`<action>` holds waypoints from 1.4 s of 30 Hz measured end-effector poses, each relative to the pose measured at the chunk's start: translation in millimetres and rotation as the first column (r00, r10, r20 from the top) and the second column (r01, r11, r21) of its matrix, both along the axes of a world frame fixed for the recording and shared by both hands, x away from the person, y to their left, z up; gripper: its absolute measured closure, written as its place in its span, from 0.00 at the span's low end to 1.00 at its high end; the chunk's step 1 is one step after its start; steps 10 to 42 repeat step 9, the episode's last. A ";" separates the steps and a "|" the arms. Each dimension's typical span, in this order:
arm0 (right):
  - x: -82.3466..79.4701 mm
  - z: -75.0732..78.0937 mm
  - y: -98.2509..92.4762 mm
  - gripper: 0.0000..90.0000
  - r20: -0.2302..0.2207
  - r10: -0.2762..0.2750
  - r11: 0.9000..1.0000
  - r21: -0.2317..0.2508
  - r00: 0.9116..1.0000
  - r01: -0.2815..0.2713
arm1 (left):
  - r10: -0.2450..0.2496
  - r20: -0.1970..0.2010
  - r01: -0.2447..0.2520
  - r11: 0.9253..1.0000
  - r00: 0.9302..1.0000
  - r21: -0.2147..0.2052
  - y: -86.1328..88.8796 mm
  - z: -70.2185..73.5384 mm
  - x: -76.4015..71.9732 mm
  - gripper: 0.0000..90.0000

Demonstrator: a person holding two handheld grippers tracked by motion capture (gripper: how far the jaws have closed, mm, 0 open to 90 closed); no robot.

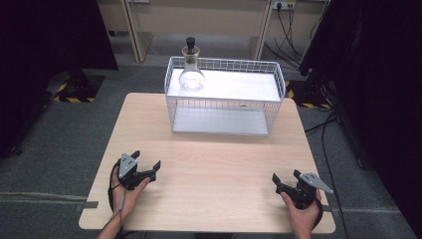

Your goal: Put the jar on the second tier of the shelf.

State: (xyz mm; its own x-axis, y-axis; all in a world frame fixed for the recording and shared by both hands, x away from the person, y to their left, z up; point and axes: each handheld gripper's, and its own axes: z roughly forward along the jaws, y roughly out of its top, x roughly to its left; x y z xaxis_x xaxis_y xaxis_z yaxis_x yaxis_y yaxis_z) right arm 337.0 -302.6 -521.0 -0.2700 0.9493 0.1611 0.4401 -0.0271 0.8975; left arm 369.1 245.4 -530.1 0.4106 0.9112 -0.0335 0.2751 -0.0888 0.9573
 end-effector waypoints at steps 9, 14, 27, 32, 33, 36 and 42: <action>-0.4 -0.1 -0.3 0.09 0.000 -0.004 1.000 0.008 1.000 0.004 | -0.005 -0.003 0.005 1.000 1.000 0.002 -0.3 0.1 -0.1 0.09; -0.4 -0.1 -0.3 0.09 0.000 -0.004 1.000 0.008 1.000 0.004 | -0.005 -0.003 0.005 1.000 1.000 0.002 -0.3 0.1 -0.1 0.09; -0.4 -0.1 -0.3 0.09 0.000 -0.004 1.000 0.008 1.000 0.004 | -0.005 -0.003 0.005 1.000 1.000 0.002 -0.3 0.1 -0.1 0.09; -0.4 -0.1 -0.3 0.09 0.000 -0.004 1.000 0.008 1.000 0.004 | -0.005 -0.003 0.005 1.000 1.000 0.002 -0.3 0.1 -0.1 0.09; -0.4 -0.1 -0.3 0.09 0.000 -0.004 1.000 0.008 1.000 0.004 | -0.005 -0.003 0.005 1.000 1.000 0.002 -0.3 0.1 -0.1 0.09; -0.4 -0.1 -0.3 0.09 0.000 -0.004 1.000 0.008 1.000 0.004 | -0.005 -0.003 0.005 1.000 1.000 0.002 -0.3 0.1 -0.1 0.09; -0.4 -0.1 -0.3 0.09 0.000 -0.004 1.000 0.008 1.000 0.004 | -0.005 -0.003 0.005 1.000 1.000 0.002 -0.3 0.1 -0.1 0.09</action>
